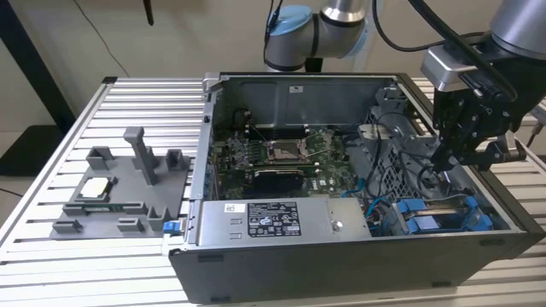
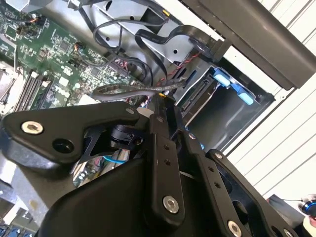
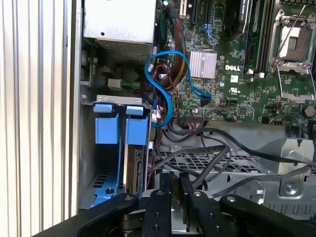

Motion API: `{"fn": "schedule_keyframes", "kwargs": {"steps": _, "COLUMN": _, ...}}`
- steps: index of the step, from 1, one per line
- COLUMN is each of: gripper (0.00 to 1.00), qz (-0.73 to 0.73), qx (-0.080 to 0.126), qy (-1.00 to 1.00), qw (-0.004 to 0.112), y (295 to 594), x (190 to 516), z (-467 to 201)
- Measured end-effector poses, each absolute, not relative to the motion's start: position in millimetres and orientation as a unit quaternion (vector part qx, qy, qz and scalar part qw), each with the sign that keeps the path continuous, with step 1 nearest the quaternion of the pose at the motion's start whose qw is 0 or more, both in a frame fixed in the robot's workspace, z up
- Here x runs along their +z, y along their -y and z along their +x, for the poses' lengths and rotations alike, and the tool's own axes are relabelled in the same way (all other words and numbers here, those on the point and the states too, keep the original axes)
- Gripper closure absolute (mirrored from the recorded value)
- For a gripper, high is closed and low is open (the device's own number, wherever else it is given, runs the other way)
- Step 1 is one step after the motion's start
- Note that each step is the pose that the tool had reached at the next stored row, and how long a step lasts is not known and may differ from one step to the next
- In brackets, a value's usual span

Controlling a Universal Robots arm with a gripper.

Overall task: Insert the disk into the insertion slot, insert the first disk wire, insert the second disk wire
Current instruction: 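Insert the first disk wire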

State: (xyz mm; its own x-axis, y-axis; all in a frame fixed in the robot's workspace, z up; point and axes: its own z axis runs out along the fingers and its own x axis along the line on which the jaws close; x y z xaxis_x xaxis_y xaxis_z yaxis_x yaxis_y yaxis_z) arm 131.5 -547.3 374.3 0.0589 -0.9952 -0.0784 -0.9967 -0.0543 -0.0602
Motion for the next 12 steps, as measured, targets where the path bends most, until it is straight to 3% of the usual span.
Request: {"fn": "schedule_keyframes", "kwargs": {"steps": 12, "gripper": 0.81, "qz": -0.726, "qx": 0.008, "qy": -0.686, "qw": 0.049, "y": 547.6, "x": 371.8, "z": 134.8}}
